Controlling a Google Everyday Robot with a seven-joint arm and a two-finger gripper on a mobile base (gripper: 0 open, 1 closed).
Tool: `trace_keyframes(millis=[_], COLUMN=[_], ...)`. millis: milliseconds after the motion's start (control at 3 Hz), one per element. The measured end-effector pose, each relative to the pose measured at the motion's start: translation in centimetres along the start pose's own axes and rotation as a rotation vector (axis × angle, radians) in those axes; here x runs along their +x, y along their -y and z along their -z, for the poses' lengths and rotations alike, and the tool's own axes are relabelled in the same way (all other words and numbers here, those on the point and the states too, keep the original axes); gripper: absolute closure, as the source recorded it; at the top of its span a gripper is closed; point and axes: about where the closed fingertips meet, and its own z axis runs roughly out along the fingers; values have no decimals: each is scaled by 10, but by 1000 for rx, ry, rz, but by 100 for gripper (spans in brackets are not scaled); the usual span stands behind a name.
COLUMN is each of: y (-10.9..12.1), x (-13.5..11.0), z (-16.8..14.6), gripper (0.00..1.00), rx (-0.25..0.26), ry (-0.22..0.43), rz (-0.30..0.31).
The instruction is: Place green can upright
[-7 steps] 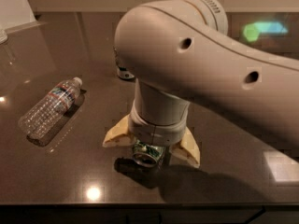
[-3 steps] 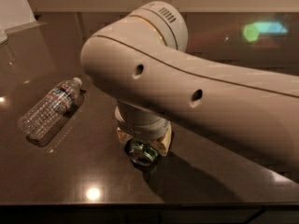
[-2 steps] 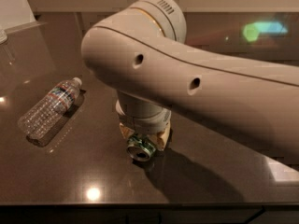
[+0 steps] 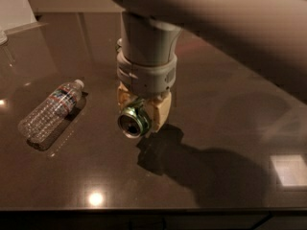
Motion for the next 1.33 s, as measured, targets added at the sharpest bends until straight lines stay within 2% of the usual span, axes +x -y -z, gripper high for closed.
trace_keyframes(millis=[333,667,1000,1333], y=[13,18,12,1], x=[4,11,22,32], z=[39,59,67,67], gripper=[100,100,100,100], rx=[80,163,218,247], ry=[145,320,464,621], rz=[-159,-351,-529,-679])
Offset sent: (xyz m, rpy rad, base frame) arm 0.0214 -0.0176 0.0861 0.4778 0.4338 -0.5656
